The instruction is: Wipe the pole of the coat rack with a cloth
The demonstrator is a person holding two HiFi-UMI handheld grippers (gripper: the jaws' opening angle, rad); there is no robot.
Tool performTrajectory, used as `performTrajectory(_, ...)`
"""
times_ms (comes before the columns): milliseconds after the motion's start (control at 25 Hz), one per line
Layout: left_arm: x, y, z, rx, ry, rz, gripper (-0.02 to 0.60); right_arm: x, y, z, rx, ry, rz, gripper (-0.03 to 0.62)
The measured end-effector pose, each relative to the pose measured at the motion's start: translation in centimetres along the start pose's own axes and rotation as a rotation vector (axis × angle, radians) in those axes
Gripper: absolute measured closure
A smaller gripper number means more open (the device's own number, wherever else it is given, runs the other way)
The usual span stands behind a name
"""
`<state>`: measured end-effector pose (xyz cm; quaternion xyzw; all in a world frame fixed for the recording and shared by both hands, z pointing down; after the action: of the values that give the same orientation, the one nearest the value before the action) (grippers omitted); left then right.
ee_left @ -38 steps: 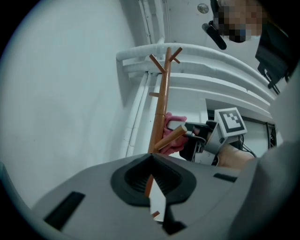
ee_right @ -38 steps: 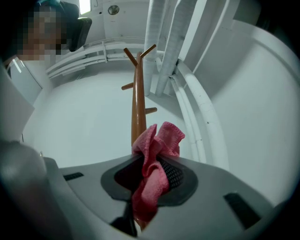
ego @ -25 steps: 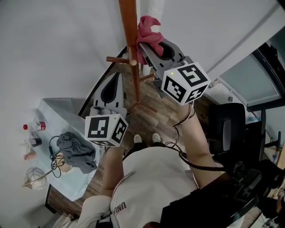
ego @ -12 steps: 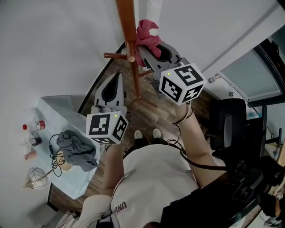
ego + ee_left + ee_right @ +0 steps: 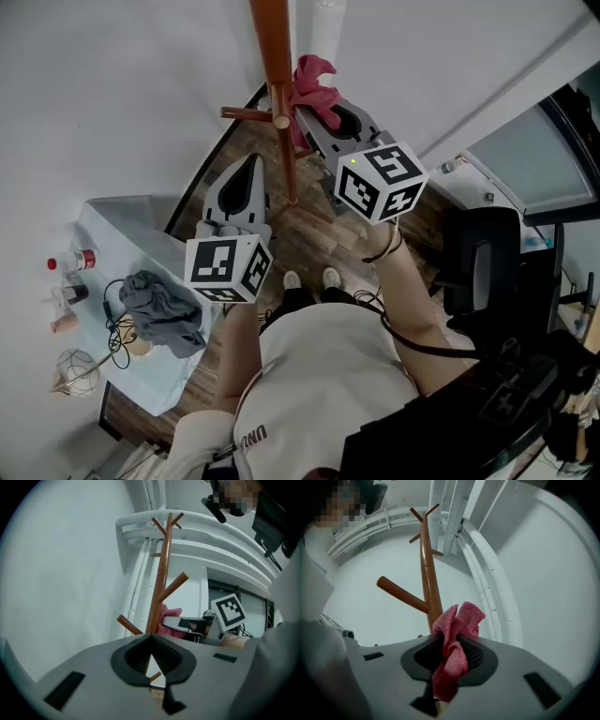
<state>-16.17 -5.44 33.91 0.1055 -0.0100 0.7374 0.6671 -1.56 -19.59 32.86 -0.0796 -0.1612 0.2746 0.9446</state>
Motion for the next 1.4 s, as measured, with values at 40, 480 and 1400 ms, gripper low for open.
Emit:
performTrajectory(40,0.0,0.0,0.1,0.0,0.002,-0.001,0.572,0.0,0.0,0.2,-0.003,0.008,0.002,0.505)
performTrajectory(480,-0.1,0.3,0.5,-0.007,0.029,0.004,0.572,0.6,-0.7,3.0,-0.036,0.089,0.029,0.505)
performTrajectory(1400,0.3,0.7,2.1,-0.013,0.089,0.005,0.572,1.6,-2.3,9.5,-0.119,0.246,0.099,0.505)
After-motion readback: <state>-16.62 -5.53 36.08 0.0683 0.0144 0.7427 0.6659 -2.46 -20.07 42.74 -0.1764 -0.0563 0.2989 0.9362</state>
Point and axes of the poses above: the fingertips, and each gripper's own axes: x backward along the fingers, y to its left, z out of its underside, the point moved 10 cm from there along x, backward along the fingers, and after that the axes turned 15 degrees about -y, right-handed, at the moved point
